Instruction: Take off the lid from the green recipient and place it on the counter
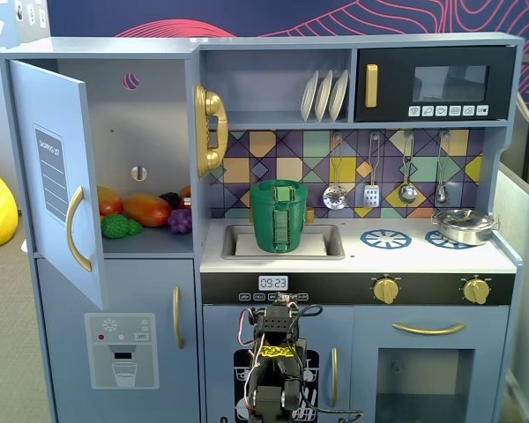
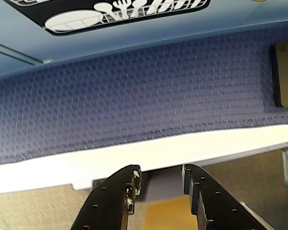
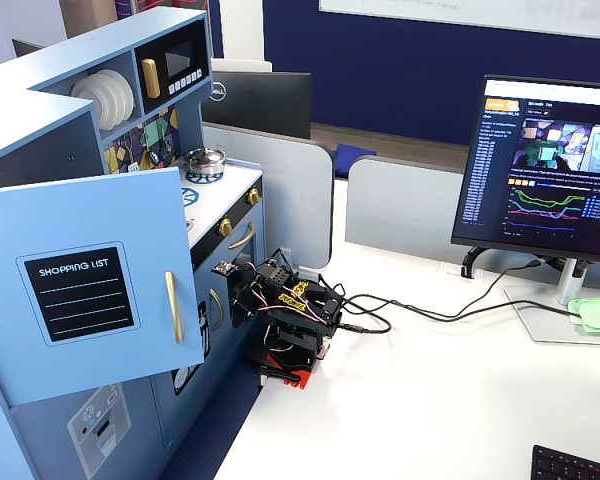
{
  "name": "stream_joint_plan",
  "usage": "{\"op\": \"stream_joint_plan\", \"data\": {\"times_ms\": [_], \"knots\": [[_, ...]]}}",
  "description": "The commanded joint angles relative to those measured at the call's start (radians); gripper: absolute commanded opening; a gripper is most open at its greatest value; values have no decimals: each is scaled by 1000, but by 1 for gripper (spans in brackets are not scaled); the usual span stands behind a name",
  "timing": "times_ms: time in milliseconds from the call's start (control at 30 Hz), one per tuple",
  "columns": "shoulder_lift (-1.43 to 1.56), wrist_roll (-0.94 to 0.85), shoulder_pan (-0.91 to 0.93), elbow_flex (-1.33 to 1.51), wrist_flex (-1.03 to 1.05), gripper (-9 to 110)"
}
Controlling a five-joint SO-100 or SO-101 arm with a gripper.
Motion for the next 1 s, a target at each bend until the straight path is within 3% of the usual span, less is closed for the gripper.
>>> {"op": "stream_joint_plan", "data": {"times_ms": [0, 67, 200, 467, 967], "knots": [[-43, 28, 41, -170, -255, 0], [-129, -77, 44, -291, -439, 0], [-314, -72, 3, -595, -726, 15], [-581, -117, 6, -1037, -844, 35], [-753, -146, 43, -1149, -976, 37]]}}
